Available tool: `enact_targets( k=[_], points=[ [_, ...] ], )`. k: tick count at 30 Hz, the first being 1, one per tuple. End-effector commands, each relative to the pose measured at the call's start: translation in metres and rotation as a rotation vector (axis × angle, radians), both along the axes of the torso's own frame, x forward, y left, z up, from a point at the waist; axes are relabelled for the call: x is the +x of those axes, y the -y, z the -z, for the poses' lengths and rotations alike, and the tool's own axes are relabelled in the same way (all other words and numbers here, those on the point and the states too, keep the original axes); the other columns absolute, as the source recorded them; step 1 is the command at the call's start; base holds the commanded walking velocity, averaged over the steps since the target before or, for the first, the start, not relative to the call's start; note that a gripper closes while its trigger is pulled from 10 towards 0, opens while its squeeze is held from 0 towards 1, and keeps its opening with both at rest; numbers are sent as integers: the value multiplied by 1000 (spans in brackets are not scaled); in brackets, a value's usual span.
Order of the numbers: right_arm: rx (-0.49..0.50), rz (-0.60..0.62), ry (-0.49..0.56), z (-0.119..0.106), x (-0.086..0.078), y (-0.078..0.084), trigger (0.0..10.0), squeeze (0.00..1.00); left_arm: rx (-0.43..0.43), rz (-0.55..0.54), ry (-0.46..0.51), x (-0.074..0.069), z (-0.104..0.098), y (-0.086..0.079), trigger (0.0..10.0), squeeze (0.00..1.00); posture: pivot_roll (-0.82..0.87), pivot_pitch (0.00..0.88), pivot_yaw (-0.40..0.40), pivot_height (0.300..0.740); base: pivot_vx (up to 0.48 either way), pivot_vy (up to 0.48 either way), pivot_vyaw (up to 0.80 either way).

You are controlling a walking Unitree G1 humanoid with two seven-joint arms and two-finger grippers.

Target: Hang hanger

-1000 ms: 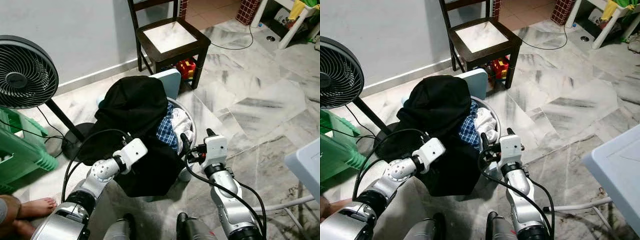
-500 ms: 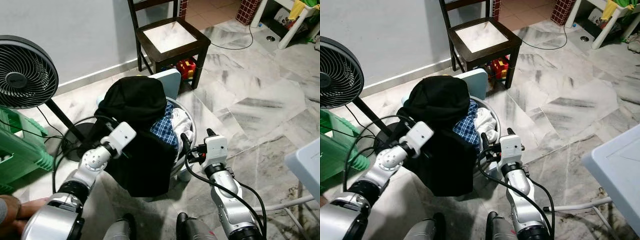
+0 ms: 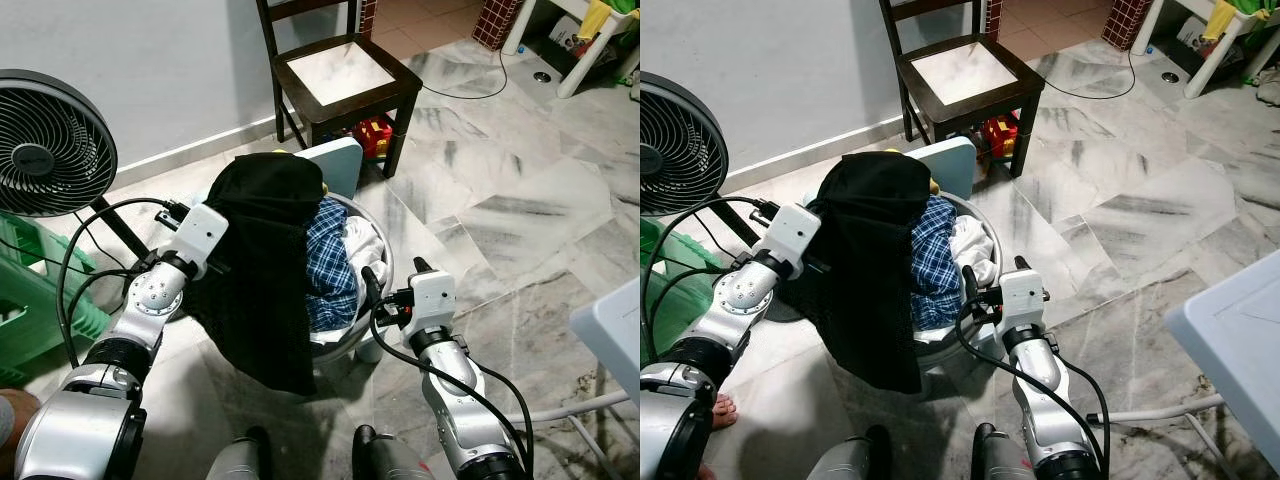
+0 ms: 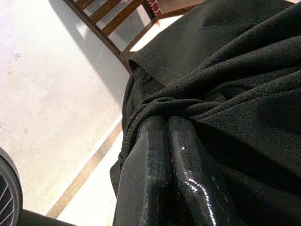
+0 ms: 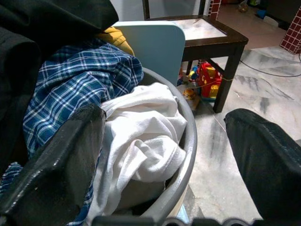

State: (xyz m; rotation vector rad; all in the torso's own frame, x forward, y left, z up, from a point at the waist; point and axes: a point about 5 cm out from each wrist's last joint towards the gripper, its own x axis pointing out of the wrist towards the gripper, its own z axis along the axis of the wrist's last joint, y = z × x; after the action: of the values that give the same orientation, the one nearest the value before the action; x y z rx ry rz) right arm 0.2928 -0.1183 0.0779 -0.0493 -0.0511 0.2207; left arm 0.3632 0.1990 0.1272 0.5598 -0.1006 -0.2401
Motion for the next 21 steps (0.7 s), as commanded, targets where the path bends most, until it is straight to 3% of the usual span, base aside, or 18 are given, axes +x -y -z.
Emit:
enact_targets(
  k=[1,13,14,17,21],
  points=[
    [-6,6,-34,7,-4,2,10000,0,-2,-30,8,0,-1,-6,0,0,-30,251,-5,740,0,0,0],
    [-11,4,-37,8,-4,2,10000,0,-45,-31,41,-1,-1,-1,0,0,-28,251,-9,740,0,0,0],
    [-12,6,-38,8,-4,2,10000,0,-116,-52,73,1,-8,-2,0,0,-29,251,-9,740,0,0,0],
    [-11,7,-38,8,-4,3,10000,0,-119,-46,111,3,-16,0,0,0,-28,251,-10,740,0,0,0],
    [-13,6,-39,8,-4,2,10000,0,-154,29,261,13,-52,21,0,0,-25,251,-9,740,0,0,0]
  ],
)
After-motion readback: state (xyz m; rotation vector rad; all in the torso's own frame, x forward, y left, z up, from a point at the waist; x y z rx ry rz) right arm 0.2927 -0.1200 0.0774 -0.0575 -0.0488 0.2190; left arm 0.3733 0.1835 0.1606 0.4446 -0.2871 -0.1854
